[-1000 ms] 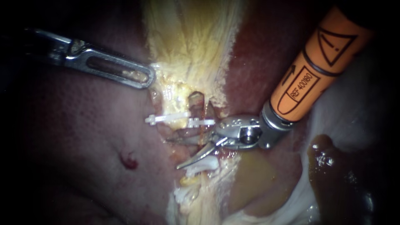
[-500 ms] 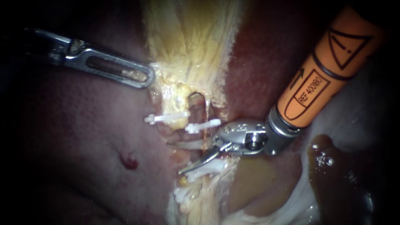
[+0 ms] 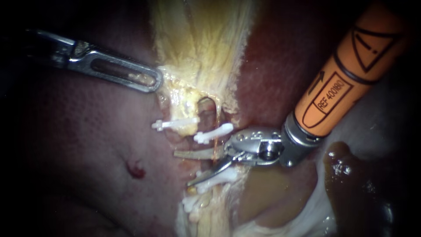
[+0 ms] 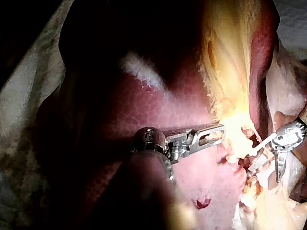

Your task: Go to the cutting position right tube

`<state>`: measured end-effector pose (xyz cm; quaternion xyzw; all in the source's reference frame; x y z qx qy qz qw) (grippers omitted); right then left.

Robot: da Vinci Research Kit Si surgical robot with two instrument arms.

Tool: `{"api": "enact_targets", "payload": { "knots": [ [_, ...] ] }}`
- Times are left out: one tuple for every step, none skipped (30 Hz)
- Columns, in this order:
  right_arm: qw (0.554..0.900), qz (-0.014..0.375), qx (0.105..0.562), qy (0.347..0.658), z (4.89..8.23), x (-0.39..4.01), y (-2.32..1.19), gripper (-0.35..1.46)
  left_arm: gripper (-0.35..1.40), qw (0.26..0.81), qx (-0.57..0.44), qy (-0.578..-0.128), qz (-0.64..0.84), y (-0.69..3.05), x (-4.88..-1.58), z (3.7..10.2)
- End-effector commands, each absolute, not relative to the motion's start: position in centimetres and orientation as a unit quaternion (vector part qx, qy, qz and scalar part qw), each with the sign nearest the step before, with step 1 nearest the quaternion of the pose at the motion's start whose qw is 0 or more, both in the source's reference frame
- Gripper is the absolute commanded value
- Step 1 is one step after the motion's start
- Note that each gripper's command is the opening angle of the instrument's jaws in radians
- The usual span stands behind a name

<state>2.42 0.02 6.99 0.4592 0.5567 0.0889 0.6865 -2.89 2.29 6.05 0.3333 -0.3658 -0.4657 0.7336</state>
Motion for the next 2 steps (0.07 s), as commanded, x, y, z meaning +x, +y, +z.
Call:
{"api": "enact_targets", "payload": {
  "knots": [
    [0.687,0.089,0.459,0.557,7.0,2.42,0.01,1.29,-0.35,0.733,0.333,-0.366,-0.466,2.29,-2.9,6.05],
    [0.687,0.089,0.459,0.557,7.0,2.42,0.01,1.29,-0.35,0.733,0.333,-0.366,-0.466,2.29,-2.9,6.05]
  ]
}}
